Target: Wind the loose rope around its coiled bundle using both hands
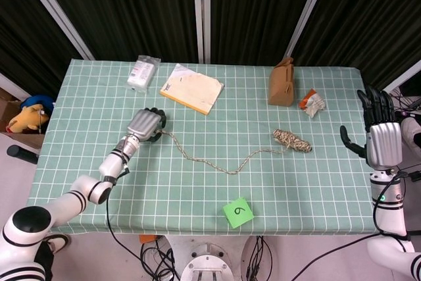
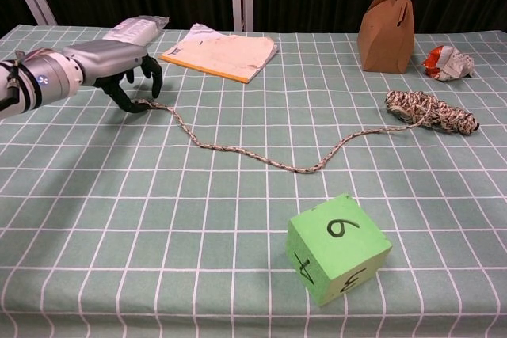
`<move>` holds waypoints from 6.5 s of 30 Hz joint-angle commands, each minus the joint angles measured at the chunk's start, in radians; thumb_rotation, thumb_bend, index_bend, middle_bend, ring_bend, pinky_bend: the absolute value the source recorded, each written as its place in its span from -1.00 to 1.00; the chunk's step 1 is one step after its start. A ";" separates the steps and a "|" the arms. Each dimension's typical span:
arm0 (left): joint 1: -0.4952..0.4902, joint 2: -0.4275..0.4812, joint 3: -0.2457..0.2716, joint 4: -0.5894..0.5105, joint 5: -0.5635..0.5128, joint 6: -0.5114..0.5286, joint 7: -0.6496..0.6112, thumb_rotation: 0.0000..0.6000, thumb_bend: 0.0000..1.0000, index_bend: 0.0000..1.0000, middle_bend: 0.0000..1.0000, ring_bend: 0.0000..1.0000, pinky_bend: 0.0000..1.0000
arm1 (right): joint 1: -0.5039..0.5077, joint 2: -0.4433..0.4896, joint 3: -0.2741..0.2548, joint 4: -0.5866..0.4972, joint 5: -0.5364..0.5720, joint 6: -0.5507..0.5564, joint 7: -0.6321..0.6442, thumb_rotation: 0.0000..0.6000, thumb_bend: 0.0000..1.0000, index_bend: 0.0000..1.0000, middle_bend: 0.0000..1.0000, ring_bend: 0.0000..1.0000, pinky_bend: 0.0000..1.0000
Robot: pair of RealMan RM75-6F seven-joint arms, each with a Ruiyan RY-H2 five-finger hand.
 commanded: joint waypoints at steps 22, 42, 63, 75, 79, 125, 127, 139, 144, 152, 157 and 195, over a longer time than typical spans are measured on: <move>-0.005 -0.032 0.016 0.064 -0.003 -0.005 -0.001 1.00 -0.29 0.16 -0.30 -0.40 -0.21 | 0.001 -0.012 -0.003 0.018 -0.008 0.007 -0.004 1.00 -0.26 -1.00 -1.00 -1.00 -1.00; 0.091 0.065 0.004 -0.121 0.042 0.250 -0.056 1.00 -0.07 0.52 -0.12 -0.27 -0.06 | 0.001 -0.013 -0.024 0.014 -0.036 0.008 -0.009 1.00 -0.26 -1.00 -1.00 -1.00 -1.00; 0.267 0.245 0.020 -0.394 0.058 0.494 0.000 1.00 0.02 0.54 -0.06 -0.23 -0.03 | 0.094 -0.004 -0.104 -0.127 0.323 -0.527 -0.428 1.00 -0.41 -1.00 -0.74 -1.00 -0.70; 0.287 0.254 0.017 -0.399 0.061 0.496 -0.013 1.00 0.03 0.55 -0.06 -0.23 -0.03 | 0.150 -0.143 -0.061 -0.013 0.468 -0.580 -0.477 1.00 -0.42 -0.57 -0.42 -0.66 -0.41; 0.287 0.253 0.013 -0.395 0.062 0.492 -0.017 1.00 0.03 0.55 -0.06 -0.23 -0.03 | 0.163 -0.177 -0.058 0.015 0.491 -0.587 -0.494 1.00 -0.41 -0.47 -0.37 -0.60 -0.34; 0.296 0.265 -0.009 -0.399 0.058 0.470 -0.059 1.00 0.04 0.56 -0.06 -0.23 -0.03 | 0.163 -0.343 -0.040 0.196 0.369 -0.469 -0.343 1.00 0.21 0.70 0.33 0.23 0.58; 0.298 0.267 -0.013 -0.403 0.059 0.478 -0.063 1.00 0.04 0.56 -0.05 -0.22 -0.03 | 0.159 -0.348 -0.038 0.211 0.343 -0.452 -0.299 1.00 0.24 0.73 0.35 0.25 0.60; 0.302 0.389 -0.064 -0.561 0.056 0.509 -0.081 1.00 0.04 0.56 -0.04 -0.21 -0.02 | 0.186 -0.486 0.006 0.440 0.122 -0.219 0.162 1.00 0.30 0.77 0.36 0.28 0.63; 0.304 0.501 -0.089 -0.699 0.067 0.522 -0.064 1.00 0.04 0.57 -0.04 -0.21 -0.02 | 0.240 -0.564 0.057 0.503 0.113 -0.181 0.248 1.00 0.30 0.76 0.34 0.28 0.63; 0.290 0.682 -0.141 -0.938 0.036 0.487 0.016 1.00 0.05 0.60 -0.04 -0.21 -0.02 | 0.363 -0.635 0.090 0.598 0.092 -0.221 0.244 1.00 0.33 0.76 0.33 0.28 0.63; 0.257 0.807 -0.205 -1.142 -0.031 0.436 0.070 1.00 0.06 0.60 -0.04 -0.21 -0.01 | 0.459 -0.663 0.094 0.696 0.067 -0.261 0.214 1.00 0.32 0.76 0.33 0.28 0.63; -0.598 0.646 -0.443 -1.003 -1.159 0.298 0.517 1.00 0.07 0.61 0.03 -0.15 0.05 | 0.639 -0.808 -0.013 0.819 -0.011 -0.305 0.445 1.00 0.36 0.75 0.31 0.28 0.63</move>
